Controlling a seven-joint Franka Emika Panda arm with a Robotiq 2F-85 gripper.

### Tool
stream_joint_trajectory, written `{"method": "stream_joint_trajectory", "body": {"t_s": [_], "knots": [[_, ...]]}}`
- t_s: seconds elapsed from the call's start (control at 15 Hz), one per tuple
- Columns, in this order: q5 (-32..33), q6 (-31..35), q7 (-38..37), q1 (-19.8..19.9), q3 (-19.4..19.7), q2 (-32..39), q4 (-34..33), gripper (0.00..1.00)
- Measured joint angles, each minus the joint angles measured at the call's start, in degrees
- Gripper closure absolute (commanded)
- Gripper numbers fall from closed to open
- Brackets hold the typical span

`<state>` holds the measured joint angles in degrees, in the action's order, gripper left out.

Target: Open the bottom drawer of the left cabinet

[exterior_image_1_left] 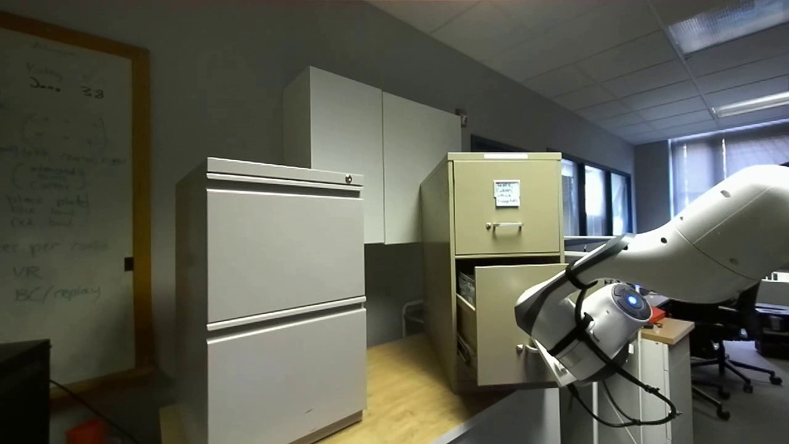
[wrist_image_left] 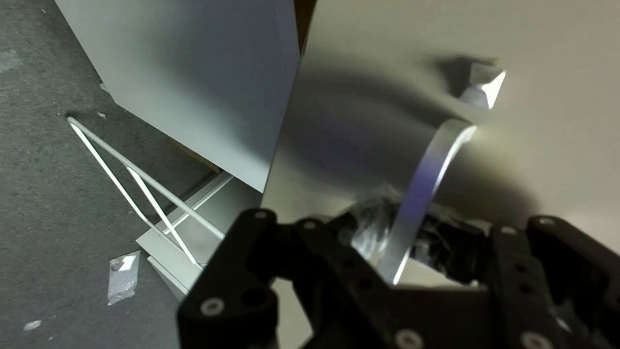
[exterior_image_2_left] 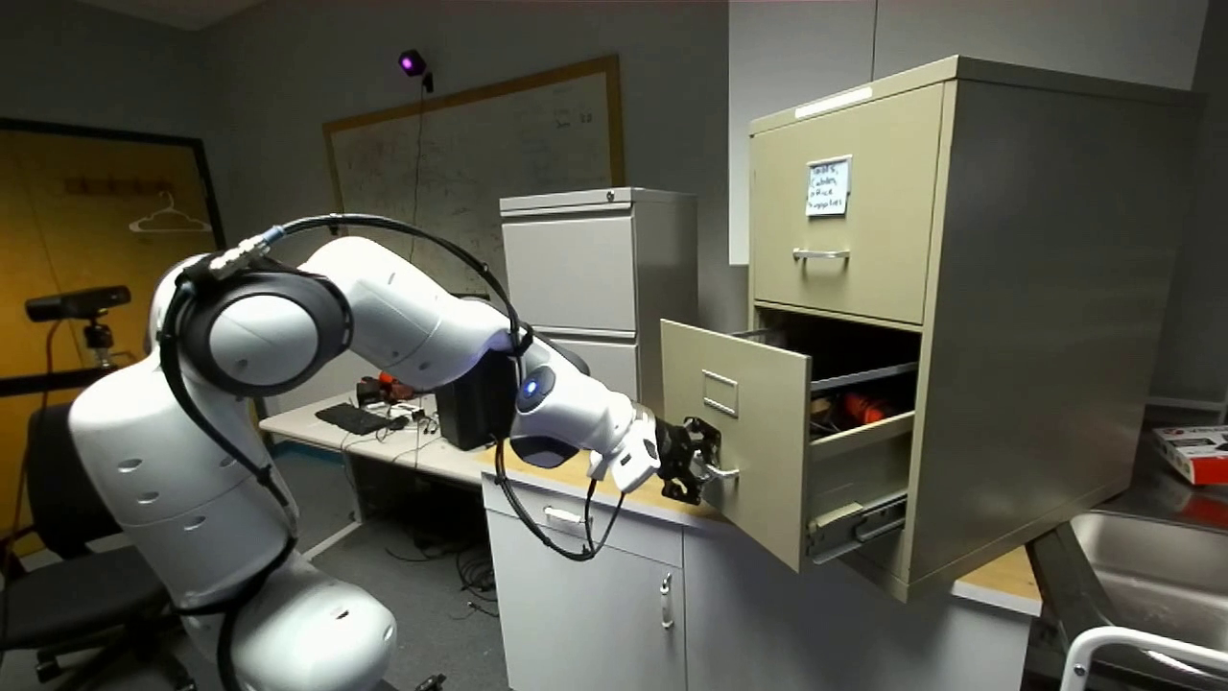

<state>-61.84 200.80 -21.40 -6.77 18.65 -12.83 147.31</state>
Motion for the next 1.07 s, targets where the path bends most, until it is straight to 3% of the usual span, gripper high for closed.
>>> {"method": "stream_joint_trajectory", "body": {"t_s": [0.33, 0.4, 0.47, 0.8, 1.07], "knots": [[-6.79, -0.08, 5.31, 1.79, -3.13, -1.54, 0.24, 0.99], [-8.02, -0.11, 6.38, 2.09, -3.64, -1.78, 0.23, 0.78], [-9.18, -0.13, 7.36, 2.40, -4.15, -2.00, 0.21, 0.71], [-15.57, -0.41, 13.21, 3.77, -6.32, -3.03, -0.15, 0.68], [-23.64, -1.20, 20.04, 6.67, -10.10, -2.81, -0.45, 0.41]]}}
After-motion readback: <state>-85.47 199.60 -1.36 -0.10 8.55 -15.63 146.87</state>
